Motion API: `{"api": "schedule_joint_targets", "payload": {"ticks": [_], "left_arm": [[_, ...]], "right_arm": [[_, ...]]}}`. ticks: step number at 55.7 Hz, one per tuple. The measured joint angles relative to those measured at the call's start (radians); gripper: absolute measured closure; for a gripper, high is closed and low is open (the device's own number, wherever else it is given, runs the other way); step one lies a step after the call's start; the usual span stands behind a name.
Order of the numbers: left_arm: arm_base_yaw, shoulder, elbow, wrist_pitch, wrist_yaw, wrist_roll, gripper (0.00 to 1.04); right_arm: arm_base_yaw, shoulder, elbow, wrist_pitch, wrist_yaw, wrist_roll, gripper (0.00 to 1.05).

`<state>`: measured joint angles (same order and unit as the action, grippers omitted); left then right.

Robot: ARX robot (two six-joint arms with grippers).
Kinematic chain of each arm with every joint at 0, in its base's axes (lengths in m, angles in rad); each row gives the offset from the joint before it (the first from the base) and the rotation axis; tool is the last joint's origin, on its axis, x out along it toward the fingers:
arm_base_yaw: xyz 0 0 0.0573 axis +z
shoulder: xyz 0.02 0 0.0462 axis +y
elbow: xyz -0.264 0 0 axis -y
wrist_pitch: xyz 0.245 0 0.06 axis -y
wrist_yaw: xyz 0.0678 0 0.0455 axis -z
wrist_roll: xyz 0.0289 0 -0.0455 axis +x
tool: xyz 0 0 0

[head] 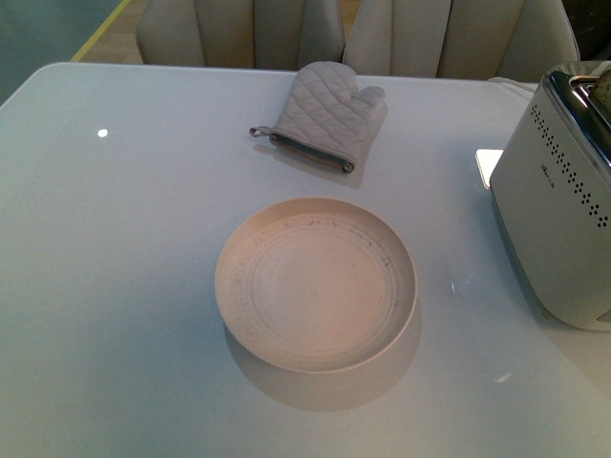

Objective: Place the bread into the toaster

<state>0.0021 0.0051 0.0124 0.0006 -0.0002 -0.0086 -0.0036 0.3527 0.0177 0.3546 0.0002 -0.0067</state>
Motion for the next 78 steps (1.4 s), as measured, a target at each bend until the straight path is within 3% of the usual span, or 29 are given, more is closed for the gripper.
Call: {"api": "schedule_joint_targets", "payload": {"ticks": [27, 32, 51, 78], "left_arm": [[0.0, 0.0, 0.0, 0.0, 0.0, 0.0, 0.07], [0.0, 0.0, 0.0, 0.0, 0.0, 0.0, 0.07], [0.0, 0.0, 0.0, 0.0, 0.0, 0.0, 0.07], [0.0, 0.0, 0.0, 0.0, 0.0, 0.0, 0.07]], "right_arm": [[0.0, -0.173, 0.0, -0.174, 0.0, 0.0, 1.03], [0.0, -0.31, 0.0, -0.338, 0.0, 0.0, 1.03], [0.0, -0.346, 0.0, -0.352, 0.0, 0.0, 1.02], [0.0, -0.346, 0.0, -0.352, 0.0, 0.0, 0.21]]}}
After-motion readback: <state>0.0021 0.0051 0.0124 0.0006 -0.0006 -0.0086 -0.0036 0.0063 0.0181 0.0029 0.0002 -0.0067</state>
